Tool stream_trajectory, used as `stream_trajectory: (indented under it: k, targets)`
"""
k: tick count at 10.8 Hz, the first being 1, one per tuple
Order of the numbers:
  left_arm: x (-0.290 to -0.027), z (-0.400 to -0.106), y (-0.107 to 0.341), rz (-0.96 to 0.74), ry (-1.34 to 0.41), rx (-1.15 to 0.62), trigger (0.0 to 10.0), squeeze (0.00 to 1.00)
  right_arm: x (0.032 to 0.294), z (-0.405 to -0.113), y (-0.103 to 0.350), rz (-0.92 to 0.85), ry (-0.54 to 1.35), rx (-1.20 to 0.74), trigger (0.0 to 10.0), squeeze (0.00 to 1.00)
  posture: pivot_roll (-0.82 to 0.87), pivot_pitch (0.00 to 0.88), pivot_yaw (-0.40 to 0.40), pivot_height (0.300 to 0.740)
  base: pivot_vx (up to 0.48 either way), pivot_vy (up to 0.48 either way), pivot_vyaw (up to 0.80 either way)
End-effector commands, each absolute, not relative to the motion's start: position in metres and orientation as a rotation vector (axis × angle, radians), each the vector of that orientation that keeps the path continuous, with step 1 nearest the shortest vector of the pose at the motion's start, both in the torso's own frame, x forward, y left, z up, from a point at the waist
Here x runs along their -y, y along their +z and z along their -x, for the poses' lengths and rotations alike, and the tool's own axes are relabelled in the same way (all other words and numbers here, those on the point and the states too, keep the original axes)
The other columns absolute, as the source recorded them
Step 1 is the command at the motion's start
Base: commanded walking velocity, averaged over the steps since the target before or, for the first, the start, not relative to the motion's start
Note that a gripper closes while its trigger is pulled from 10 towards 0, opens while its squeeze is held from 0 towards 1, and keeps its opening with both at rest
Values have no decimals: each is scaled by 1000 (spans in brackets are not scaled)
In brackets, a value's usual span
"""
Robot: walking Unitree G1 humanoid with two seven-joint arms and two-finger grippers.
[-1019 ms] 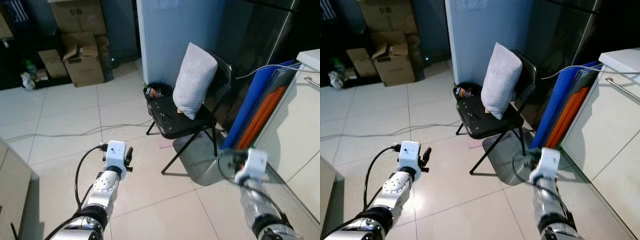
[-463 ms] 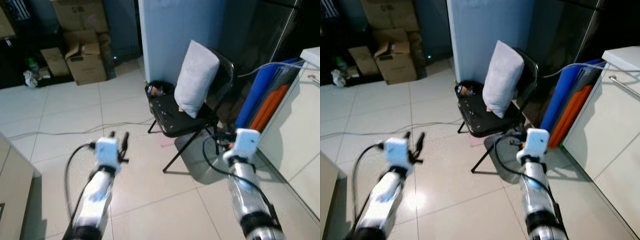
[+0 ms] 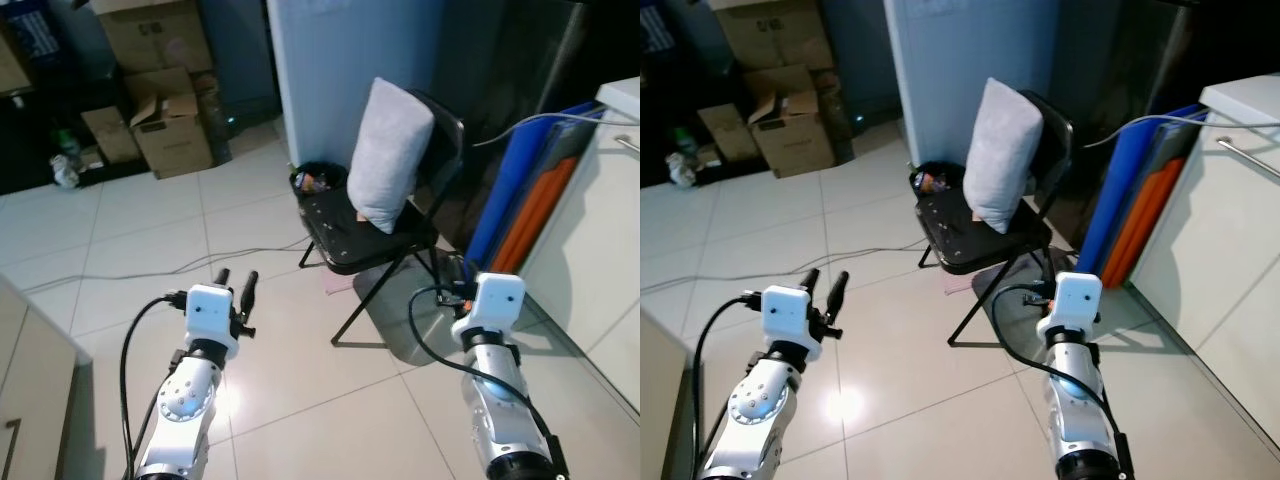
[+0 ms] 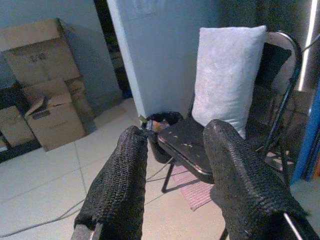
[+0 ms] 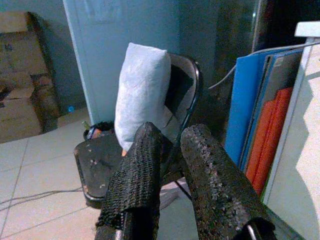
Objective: Kitchen organization
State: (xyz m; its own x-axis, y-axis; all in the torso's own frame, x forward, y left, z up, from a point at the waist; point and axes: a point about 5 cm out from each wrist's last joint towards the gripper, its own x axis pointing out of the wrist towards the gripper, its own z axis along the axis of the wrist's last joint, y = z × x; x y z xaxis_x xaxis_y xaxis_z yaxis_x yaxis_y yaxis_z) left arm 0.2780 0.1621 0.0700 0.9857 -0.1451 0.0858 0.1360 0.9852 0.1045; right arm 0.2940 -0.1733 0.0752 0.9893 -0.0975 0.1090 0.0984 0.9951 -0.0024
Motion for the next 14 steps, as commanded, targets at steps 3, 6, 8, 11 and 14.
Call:
stream_trajectory:
  k: [3,6,8,11,14]
  targets:
    - [-152,-291,75,-68,-128,88,10000,0,176,-299,79,-55,-147,82,10000,0,44,4,61,740,0,0,0]
    - [-143,-298,76,-42,-105,92,10000,0,176,-304,81,-53,-132,72,10000,0,49,0,15,740,0,0,0]
    - [-141,-302,77,-56,-120,90,10000,0,172,-307,84,-47,-111,68,10000,0,48,2,-3,740,0,0,0]
    - [-141,-305,78,-63,-123,89,10000,0,165,-310,78,-79,-101,30,10000,0,97,0,-5,740,0,0,202]
    - [-144,-307,82,-69,-118,101,10000,0,156,-312,73,-116,-97,1,10000,0,124,0,8,740,0,0,800]
